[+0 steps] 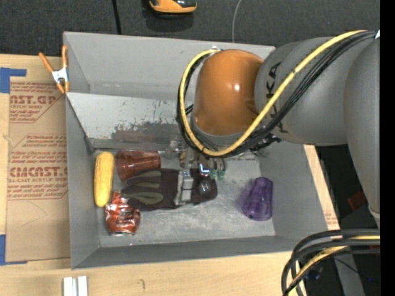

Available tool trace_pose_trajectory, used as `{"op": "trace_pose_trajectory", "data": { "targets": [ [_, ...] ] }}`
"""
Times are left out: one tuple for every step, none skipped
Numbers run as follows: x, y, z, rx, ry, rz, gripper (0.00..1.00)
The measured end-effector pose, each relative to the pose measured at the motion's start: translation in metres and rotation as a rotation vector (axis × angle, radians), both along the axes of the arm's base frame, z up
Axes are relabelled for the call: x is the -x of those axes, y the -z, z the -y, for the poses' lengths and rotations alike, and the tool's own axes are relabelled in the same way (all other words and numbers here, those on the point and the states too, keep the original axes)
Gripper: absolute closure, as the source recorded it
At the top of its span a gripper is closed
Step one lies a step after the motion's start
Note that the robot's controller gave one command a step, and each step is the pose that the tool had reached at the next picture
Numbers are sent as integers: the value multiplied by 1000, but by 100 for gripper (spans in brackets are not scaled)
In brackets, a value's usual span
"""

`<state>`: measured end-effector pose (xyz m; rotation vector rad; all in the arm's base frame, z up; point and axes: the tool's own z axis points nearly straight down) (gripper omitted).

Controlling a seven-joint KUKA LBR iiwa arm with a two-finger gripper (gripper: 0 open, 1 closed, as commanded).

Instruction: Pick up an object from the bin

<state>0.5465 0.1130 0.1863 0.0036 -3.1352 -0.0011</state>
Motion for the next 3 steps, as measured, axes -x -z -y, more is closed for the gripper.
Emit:
{"op": "trace_pose_trajectory", "data": {
  "targets": [
    [-2, -5, 1, -1, 2, 8, 0],
    [-11, 49, -20, -1, 104, 11, 0],
    [-14, 98, -34, 1, 206, 4, 0]
  ]
}}
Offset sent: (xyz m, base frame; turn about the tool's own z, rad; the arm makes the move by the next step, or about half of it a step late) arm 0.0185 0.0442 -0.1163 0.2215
